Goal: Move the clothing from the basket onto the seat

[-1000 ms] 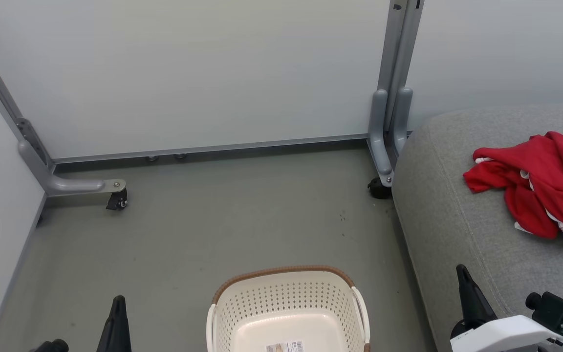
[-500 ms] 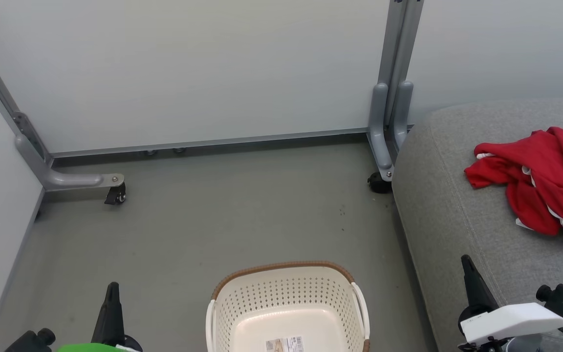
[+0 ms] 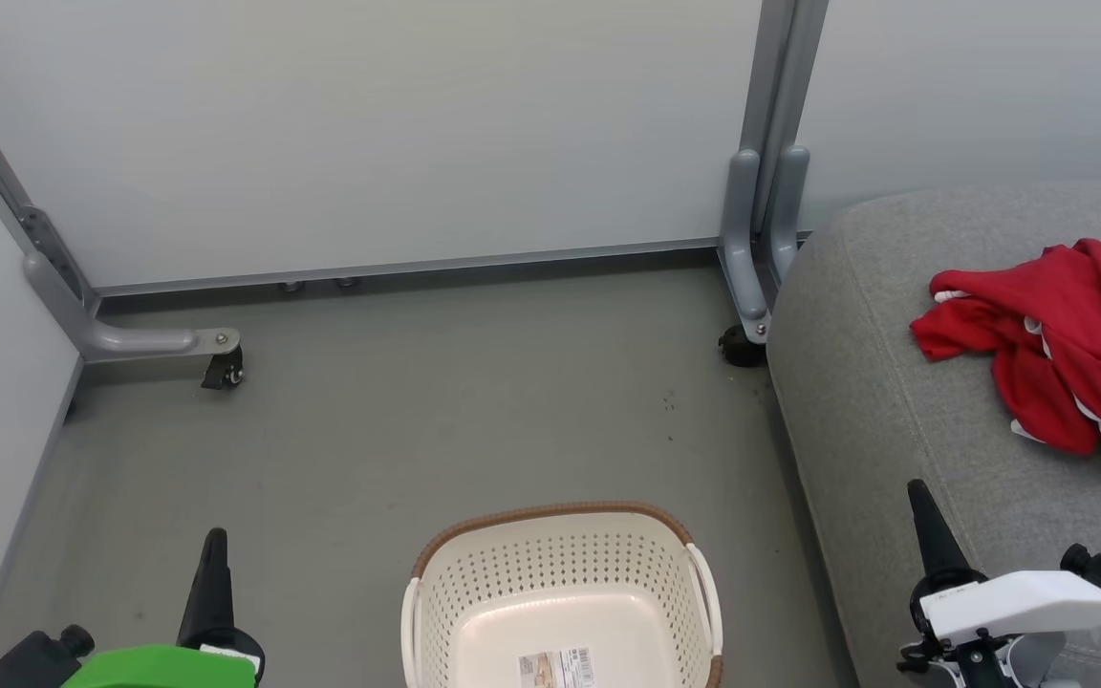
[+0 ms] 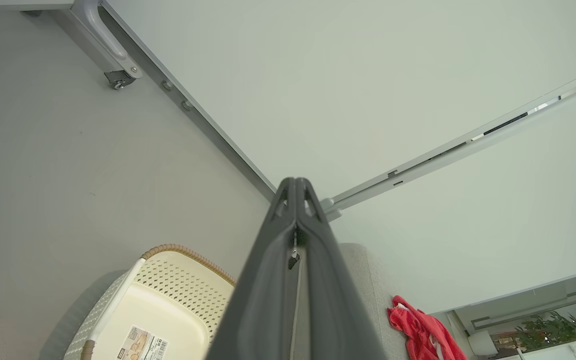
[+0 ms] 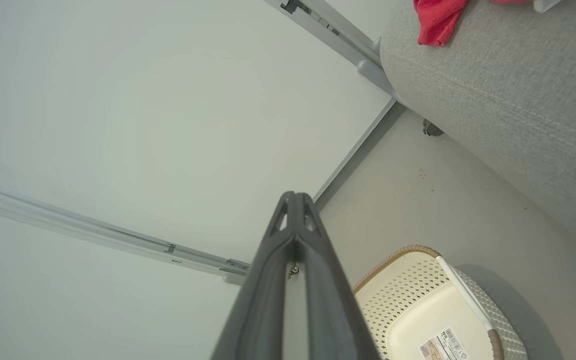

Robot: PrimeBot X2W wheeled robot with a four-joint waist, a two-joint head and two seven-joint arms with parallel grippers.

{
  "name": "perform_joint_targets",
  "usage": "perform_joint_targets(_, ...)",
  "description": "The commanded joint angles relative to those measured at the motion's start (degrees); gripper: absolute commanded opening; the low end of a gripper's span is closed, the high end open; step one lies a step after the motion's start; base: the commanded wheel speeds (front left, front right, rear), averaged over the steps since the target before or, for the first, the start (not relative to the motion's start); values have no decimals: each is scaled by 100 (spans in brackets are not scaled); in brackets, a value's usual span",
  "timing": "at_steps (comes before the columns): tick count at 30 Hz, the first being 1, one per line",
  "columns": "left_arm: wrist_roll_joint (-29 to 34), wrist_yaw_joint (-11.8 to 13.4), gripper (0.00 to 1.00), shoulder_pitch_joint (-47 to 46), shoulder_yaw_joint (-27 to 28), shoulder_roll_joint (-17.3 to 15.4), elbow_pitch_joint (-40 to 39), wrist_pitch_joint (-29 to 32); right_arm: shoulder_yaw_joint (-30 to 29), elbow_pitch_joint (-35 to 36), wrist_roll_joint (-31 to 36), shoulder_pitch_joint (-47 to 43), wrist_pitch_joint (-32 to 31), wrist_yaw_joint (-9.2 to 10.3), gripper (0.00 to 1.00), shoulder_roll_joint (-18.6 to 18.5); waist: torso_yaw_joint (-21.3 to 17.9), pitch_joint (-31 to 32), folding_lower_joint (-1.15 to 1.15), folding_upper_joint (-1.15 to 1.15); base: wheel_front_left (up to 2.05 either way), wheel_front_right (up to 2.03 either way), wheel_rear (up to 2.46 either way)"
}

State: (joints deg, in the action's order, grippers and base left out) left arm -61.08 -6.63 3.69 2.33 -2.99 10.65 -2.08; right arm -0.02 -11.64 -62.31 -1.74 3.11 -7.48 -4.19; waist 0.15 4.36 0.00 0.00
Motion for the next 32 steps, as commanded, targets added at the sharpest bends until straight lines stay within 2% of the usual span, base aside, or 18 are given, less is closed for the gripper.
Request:
perform_joint_targets(1,-180,-36,0,-191,50,-58,-27,39,-38,31,-175,180,-40,-3,0,-23,0,-11,0,0,0,0,0)
perform_joint_targets(32,-1909,-71,0,-681,239,-56,184,496,-292,-124,-1895,544,-499,-3,0,-11,-8,-235,0,0,0,0,0)
